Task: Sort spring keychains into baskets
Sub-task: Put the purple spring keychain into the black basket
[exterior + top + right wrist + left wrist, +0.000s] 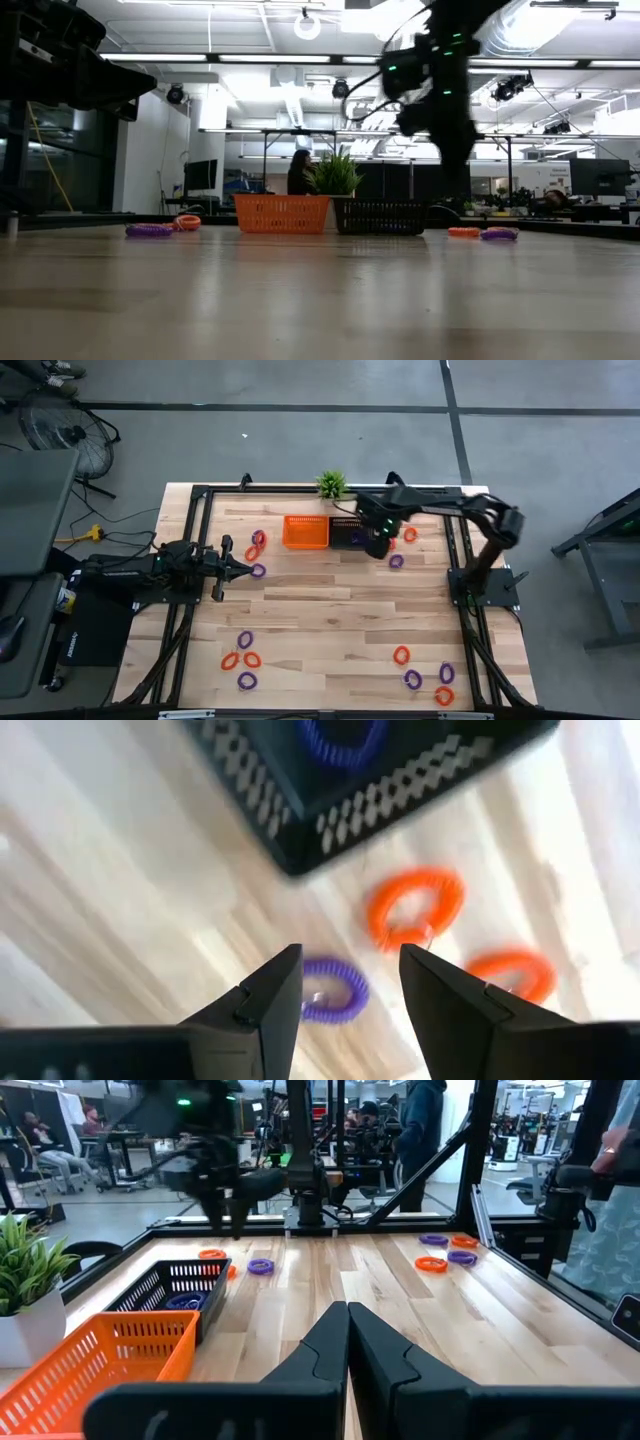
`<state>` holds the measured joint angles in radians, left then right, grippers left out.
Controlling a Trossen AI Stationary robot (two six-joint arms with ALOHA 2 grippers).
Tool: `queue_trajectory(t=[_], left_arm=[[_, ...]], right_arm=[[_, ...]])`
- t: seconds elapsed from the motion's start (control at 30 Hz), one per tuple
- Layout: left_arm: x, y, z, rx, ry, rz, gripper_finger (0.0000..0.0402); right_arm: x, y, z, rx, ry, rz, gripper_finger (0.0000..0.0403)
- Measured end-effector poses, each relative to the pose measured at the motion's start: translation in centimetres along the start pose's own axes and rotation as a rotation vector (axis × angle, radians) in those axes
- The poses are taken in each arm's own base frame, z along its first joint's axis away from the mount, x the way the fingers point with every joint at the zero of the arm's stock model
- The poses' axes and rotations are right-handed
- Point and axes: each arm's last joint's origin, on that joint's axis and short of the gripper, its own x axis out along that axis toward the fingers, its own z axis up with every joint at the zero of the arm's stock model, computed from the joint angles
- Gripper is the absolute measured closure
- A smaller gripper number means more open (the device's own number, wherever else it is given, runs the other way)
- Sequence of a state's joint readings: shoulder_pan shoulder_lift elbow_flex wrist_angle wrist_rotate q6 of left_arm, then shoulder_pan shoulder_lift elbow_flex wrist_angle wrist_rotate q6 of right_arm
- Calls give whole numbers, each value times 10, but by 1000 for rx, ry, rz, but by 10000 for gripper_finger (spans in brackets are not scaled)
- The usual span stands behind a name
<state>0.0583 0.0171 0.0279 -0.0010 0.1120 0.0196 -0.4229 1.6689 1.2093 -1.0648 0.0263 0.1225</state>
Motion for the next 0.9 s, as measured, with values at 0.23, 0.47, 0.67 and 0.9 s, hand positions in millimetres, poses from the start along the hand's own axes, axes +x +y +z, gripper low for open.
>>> queue_trajectory(t=[0.23,0.47,0.67,0.9], left_arm=[[0,0,0,0,0,0,401],[0,0,0,0,0,0,401],[0,0,0,0,0,0,401],[0,0,0,0,0,0,401]], right_arm=[[15,13,-56,-115,-8,33,237],[32,25,-76,-305,-44,69,237],[47,28,-81,-456,-88,57,237],[52,25,-81,-462,-109,-35,237]])
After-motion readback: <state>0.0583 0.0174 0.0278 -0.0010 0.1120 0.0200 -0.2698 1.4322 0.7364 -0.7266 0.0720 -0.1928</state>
